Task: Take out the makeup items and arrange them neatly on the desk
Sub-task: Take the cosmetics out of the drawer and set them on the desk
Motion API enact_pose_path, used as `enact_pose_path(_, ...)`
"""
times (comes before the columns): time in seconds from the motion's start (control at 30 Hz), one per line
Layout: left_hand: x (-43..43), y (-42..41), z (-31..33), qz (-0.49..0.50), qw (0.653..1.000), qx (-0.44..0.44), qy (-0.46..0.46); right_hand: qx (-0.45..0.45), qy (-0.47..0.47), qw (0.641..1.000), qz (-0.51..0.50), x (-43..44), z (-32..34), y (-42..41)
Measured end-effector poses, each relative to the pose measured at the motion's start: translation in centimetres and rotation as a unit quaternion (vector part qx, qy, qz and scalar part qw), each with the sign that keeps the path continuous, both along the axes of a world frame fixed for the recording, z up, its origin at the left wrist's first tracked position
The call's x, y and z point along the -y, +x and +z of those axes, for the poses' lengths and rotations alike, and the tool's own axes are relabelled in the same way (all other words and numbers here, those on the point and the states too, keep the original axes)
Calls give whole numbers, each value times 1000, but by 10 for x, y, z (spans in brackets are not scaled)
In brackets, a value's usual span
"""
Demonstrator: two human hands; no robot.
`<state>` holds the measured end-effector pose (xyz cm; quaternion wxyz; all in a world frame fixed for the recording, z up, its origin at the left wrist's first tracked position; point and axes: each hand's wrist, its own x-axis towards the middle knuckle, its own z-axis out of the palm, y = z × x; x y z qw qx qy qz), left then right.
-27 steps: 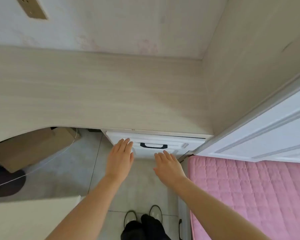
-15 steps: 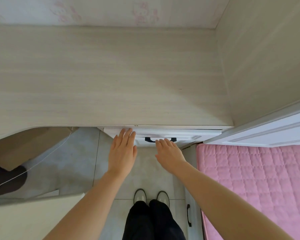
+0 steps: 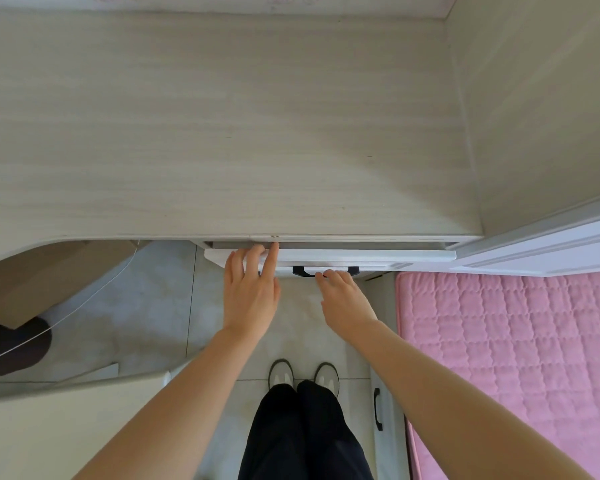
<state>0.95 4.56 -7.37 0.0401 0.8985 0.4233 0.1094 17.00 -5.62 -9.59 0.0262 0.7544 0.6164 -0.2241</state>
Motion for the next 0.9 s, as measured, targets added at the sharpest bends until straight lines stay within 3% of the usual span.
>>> enact_pose_path(0.4,9,0,0,-1,998,11,-60,-21,26,999,3,26,12,-13)
enact_pose_path(0.5,13,-4,1,-1,998,13,-66,-30,113,993,-3,27,26,-15)
enact_pose_path(0.67,21,-10,1,-12,999,0,-47,34,251,967,-19,23,49,-3)
enact_pose_path(0.9,33,-15,7,5,999,-18,-47,110,143,983,-27,36,41,21)
